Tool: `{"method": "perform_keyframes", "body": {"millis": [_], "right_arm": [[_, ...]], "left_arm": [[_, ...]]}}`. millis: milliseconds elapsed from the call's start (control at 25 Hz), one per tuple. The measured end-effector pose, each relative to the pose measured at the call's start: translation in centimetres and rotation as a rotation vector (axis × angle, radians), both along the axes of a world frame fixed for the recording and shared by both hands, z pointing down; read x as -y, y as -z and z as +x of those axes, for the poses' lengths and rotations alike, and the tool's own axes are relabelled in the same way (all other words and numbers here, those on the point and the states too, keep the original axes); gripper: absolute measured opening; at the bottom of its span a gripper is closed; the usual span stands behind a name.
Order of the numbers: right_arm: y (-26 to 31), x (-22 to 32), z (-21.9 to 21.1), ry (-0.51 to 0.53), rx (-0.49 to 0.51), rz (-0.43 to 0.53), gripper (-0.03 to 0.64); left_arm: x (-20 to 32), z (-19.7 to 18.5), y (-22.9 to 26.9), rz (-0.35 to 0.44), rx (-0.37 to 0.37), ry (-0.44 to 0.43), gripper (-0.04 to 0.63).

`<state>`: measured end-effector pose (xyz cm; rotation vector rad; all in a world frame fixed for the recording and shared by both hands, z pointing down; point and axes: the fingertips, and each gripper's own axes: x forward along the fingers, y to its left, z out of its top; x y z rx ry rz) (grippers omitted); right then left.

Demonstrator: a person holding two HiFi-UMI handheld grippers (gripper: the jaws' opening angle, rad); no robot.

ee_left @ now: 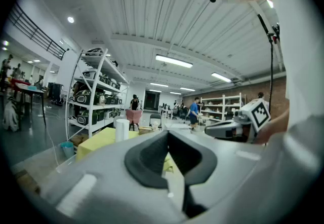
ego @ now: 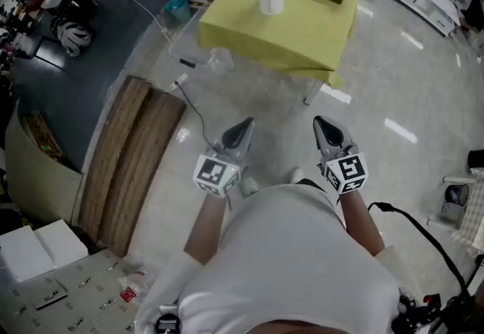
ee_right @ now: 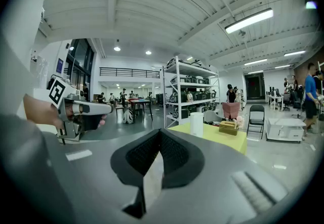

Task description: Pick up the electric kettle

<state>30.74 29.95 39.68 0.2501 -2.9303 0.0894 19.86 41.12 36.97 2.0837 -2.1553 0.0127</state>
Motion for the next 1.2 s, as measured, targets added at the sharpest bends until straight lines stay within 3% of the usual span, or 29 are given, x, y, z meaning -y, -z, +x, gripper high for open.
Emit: {"method": "perform_keyframes", "body": {"millis": [960, 1200], "right_arm": [[-0.3, 0.2, 2.7, 0.063, -0.001, 0.022, 0.005], [-0.9, 4.5, 4.6, 0.092, -0.011, 0.021, 0.005]], "left_arm": [[0.3, 3.5, -0.6, -0.027, 0.003, 0.024, 0.002], [3.9, 4.4, -1.0, -0.039, 0.004, 0.056, 0.002]]}}
